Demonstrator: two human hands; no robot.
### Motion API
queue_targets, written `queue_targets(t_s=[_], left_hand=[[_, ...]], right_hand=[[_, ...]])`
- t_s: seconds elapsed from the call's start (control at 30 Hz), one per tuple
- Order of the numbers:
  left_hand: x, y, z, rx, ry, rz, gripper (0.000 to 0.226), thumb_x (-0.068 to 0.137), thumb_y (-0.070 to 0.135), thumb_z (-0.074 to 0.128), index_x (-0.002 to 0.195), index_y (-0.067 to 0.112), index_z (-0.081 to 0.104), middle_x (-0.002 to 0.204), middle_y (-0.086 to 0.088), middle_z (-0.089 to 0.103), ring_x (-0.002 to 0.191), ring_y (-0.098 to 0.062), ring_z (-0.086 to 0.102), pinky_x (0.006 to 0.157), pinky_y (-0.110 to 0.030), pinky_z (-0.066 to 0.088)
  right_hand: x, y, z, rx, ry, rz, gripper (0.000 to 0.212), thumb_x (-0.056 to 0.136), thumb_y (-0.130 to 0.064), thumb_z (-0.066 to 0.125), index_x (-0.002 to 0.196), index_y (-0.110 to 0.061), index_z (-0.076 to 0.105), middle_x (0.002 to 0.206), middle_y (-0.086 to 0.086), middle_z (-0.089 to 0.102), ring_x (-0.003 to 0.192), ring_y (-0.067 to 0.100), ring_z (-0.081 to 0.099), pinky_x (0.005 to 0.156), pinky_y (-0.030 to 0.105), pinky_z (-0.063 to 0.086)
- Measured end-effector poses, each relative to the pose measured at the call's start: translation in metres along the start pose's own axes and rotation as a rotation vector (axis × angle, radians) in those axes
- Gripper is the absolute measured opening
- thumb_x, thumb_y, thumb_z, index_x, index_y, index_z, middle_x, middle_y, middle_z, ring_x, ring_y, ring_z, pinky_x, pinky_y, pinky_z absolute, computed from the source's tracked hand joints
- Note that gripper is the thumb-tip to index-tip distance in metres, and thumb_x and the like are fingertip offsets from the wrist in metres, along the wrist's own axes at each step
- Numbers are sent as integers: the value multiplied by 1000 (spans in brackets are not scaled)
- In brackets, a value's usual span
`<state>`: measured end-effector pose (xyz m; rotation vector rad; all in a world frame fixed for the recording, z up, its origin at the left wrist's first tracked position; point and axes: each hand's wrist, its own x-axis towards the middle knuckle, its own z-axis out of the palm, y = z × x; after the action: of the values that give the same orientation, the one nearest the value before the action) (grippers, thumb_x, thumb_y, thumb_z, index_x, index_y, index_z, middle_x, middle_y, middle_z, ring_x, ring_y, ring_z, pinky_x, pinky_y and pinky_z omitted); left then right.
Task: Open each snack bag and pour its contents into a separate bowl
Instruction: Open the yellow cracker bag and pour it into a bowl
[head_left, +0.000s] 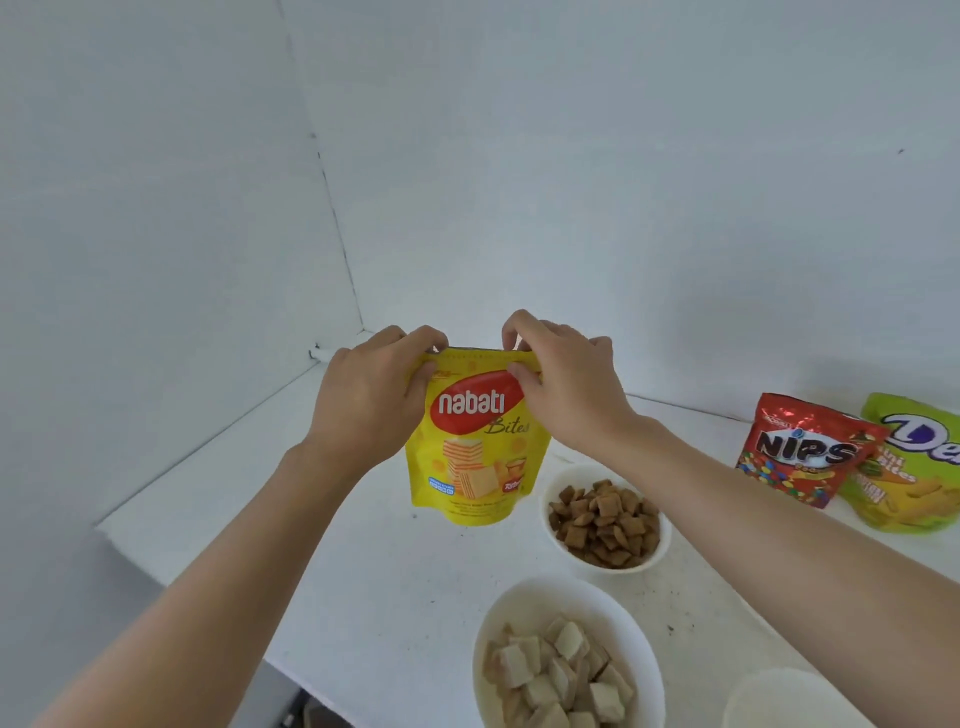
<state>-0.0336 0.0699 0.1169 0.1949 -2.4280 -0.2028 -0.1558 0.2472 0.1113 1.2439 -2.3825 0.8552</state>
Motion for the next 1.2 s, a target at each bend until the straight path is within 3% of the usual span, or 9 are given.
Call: queue_targets(t_s=[0.23, 0.43, 0.57, 0.67, 0.77, 0.9, 1.0, 1.1, 1.2], left_hand=[[-39, -56, 0, -37, -178, -106, 19, 99, 26, 57, 116, 31, 63, 96, 8, 66, 80, -21, 62, 73, -40, 53], [-54, -82, 14, -76, -331, 10, 31, 101, 22, 53, 127, 38, 56, 94, 8, 62, 82, -19, 62, 72, -38, 52], [-56, -94, 16, -119, -332, 54, 36, 101, 24, 52, 132, 42, 57, 102, 9, 64, 84, -19, 64, 71, -38, 53], [-52, -101, 16, -152, -334, 73, 39, 101, 23, 57, 133, 43, 60, 101, 12, 66, 85, -17, 64, 72, -40, 55], [-48, -104, 17, -184, -323, 59, 38, 99, 22, 58, 131, 42, 63, 96, 13, 67, 85, -15, 62, 74, -40, 54], [-50, -103, 18, -217, -295, 58, 37, 96, 28, 53, 126, 43, 67, 99, 14, 70, 84, -11, 64, 71, -39, 56], [-51, -106, 17, -270, -273, 76, 34, 96, 22, 59, 121, 41, 72, 105, 15, 75, 85, -4, 65, 71, -24, 54], [-53, -108, 18, -283, -246, 77, 39, 92, 9, 70, 116, 39, 75, 108, 15, 76, 93, -2, 68, 73, -4, 42], [-54, -108, 21, -283, -210, 75, 38, 89, 6, 73, 112, 36, 77, 108, 12, 77, 101, -4, 67, 77, 0, 39]], right_hand=[[-1, -30, 52, 44, -180, -6, 17, 98, -16, 50, 101, -32, 43, 91, -9, 62, 89, 18, 57, 84, 43, 34], [-2, -36, 85, 93, -259, 74, 18, 99, -18, 48, 99, -37, 46, 92, -11, 63, 93, 15, 58, 87, 45, 31], [-4, -38, 93, 20, -218, 50, 15, 101, -22, 47, 102, -38, 48, 86, -11, 59, 90, 15, 54, 91, 45, 30], [-3, -38, 93, 61, -152, 3, 17, 97, -19, 55, 101, -35, 60, 91, -13, 63, 91, 10, 57, 97, 45, 35], [-2, -35, 94, 166, -134, -77, 17, 92, -15, 64, 101, -24, 74, 100, -12, 70, 93, 6, 64, 87, 33, 51], [-4, -34, 96, 210, -99, -76, 14, 90, -14, 69, 101, -18, 77, 98, -9, 73, 89, 5, 66, 80, 27, 55], [-4, -34, 96, 229, -79, -77, 13, 89, -16, 71, 100, -18, 77, 97, -8, 74, 89, 5, 67, 79, 26, 55], [-6, -34, 94, 200, -57, -123, 11, 90, -16, 71, 99, -17, 78, 97, -8, 77, 88, 6, 70, 78, 29, 57], [-6, -36, 91, 153, -49, -182, 10, 90, -16, 71, 96, -16, 79, 95, -6, 78, 88, 9, 72, 75, 35, 59]])
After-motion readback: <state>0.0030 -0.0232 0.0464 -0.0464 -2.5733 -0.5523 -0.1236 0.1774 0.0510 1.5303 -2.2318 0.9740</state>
